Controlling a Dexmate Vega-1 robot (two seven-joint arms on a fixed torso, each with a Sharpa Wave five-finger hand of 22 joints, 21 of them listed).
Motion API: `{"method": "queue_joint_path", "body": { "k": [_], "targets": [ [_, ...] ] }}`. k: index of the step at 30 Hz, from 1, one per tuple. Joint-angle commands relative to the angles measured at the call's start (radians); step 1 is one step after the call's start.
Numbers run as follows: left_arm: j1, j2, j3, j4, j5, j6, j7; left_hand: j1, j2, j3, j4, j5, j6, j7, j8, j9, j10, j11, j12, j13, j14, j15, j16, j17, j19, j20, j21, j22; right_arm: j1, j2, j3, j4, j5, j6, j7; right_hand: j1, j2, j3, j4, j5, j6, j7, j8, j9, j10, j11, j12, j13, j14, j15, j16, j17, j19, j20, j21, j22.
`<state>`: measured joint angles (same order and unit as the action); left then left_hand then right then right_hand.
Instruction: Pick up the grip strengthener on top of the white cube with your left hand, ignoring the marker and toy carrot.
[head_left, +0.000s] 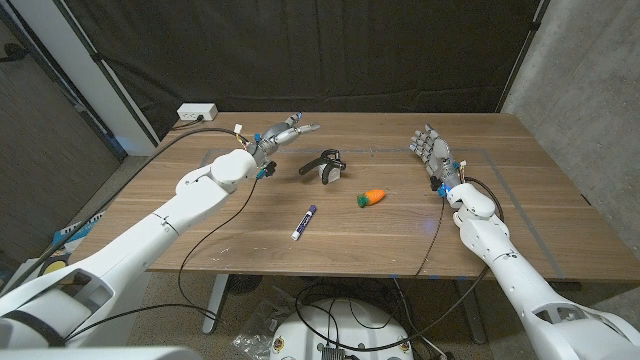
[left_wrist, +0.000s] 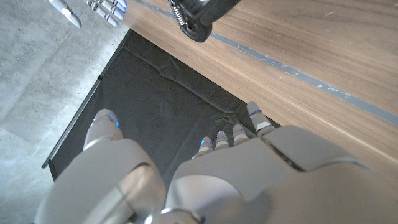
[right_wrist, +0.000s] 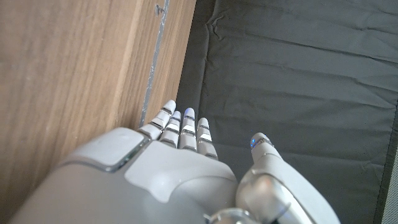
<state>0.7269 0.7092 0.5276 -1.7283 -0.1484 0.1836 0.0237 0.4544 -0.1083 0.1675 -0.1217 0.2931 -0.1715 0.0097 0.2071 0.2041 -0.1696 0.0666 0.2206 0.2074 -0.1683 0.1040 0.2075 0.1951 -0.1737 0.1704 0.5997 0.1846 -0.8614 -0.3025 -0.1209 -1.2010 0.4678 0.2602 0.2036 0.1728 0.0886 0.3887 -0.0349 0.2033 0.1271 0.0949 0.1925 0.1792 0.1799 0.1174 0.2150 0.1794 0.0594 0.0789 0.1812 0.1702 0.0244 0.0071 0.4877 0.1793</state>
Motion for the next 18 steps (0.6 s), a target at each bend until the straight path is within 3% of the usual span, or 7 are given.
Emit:
{"method": "queue_joint_path", "body": {
  "k": [1,9,18],
  "targets": [
    [0.004,0.050,0.025,-0.178,0.105,0.205,-0.019,0.021,0.003,0.002,-0.007,0.007,-0.234,0.002,-0.006,0.008,-0.106,0.014,-0.006,0.008,-0.057,0.009,0.002,0.007,-0.061,0.024,-0.010,0.002,-0.035,0.001,0.018,-0.027,0.013,0.013,0.022,0.010,0.000,0.002,-0.006,-0.002,0.004,0.000,0.003,0.004,0.012,0.003,0.004,0.004,0.000,0.007,0.001,0.002,0.006,0.001,-0.002,0.003],
    [-0.033,0.055,0.081,-0.279,0.185,0.401,-0.044,0.042,0.019,0.007,-0.008,0.006,-0.226,0.022,0.004,0.014,-0.106,0.032,0.000,0.015,-0.035,0.015,0.013,0.012,-0.044,0.036,-0.010,0.005,-0.059,-0.001,0.035,-0.034,0.027,0.032,0.042,0.009,-0.001,0.000,-0.007,-0.003,0.006,0.000,0.003,0.004,0.014,0.004,0.004,0.004,0.002,0.007,0.002,0.002,0.007,0.002,-0.003,0.004],
    [-0.090,0.031,0.158,-0.320,0.269,0.547,-0.065,0.059,0.032,0.012,-0.009,0.004,-0.219,0.029,0.011,0.020,-0.108,0.031,0.006,0.021,-0.026,0.013,0.018,0.017,-0.034,0.039,-0.013,0.005,-0.068,0.000,0.054,-0.017,0.043,0.048,0.071,0.008,0.000,-0.003,-0.008,-0.004,0.010,0.001,0.003,0.004,0.017,0.005,0.005,0.004,0.005,0.008,0.003,0.002,0.008,0.004,-0.005,0.004]
  ]
}}
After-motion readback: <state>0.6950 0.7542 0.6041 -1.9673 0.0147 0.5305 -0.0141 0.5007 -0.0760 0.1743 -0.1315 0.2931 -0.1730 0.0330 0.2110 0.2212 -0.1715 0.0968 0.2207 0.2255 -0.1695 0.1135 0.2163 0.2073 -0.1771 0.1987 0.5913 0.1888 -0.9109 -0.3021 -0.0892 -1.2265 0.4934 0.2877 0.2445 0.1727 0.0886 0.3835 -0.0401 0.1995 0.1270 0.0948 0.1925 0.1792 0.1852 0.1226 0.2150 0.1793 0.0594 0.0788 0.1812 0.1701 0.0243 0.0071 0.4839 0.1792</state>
